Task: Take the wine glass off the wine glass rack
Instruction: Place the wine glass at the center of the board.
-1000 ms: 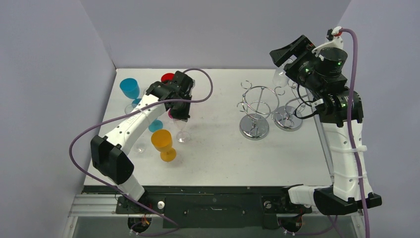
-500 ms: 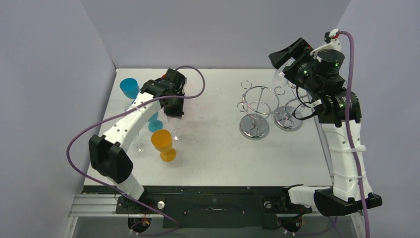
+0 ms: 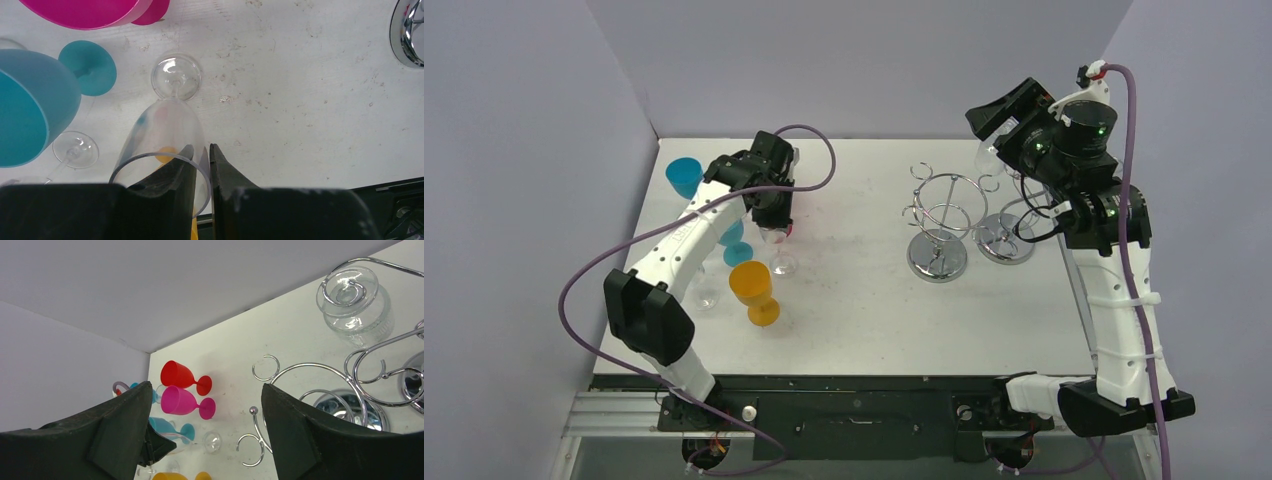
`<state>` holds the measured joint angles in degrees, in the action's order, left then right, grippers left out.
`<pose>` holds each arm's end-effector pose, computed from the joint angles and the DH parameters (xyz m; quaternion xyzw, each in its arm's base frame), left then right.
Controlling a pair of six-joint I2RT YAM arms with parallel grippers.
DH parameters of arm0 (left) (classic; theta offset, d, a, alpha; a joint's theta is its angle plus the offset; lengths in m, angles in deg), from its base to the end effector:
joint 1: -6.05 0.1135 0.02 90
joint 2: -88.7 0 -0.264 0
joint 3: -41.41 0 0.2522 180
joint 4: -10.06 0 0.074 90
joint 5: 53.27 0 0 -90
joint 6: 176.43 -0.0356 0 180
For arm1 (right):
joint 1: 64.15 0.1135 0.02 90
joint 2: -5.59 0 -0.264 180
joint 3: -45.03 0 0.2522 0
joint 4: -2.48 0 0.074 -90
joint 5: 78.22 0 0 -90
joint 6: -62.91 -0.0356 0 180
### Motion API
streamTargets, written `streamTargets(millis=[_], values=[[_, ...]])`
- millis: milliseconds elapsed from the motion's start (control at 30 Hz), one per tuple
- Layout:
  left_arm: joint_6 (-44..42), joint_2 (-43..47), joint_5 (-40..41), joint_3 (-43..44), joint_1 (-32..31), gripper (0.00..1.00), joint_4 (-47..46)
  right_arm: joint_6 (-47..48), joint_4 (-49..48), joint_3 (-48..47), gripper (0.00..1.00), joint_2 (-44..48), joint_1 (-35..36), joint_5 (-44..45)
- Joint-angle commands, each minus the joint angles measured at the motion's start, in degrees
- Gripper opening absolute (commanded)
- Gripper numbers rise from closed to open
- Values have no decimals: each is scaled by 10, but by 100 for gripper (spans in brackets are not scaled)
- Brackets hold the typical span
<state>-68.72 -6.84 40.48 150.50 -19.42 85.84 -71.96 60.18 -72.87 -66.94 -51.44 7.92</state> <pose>0.3095 -0.1448 0.3384 0.0578 0.9686 -0.0587 0.2347 0.2189 0.0518 0.5214 0.1953 0.7539 0.3248 0.5366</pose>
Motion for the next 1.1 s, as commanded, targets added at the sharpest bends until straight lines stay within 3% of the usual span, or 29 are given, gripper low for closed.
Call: streamTargets(millis=[0, 367, 1067], values=[[-10, -1, -8, 31, 3, 11, -13, -4, -26, 4, 75, 12, -4, -3], [-12, -11, -9, 33, 3, 16, -13, -4, -29, 13, 75, 16, -4, -4], [-13, 9, 15, 112, -4, 48, 30, -2, -27, 5, 76, 14, -15, 2]])
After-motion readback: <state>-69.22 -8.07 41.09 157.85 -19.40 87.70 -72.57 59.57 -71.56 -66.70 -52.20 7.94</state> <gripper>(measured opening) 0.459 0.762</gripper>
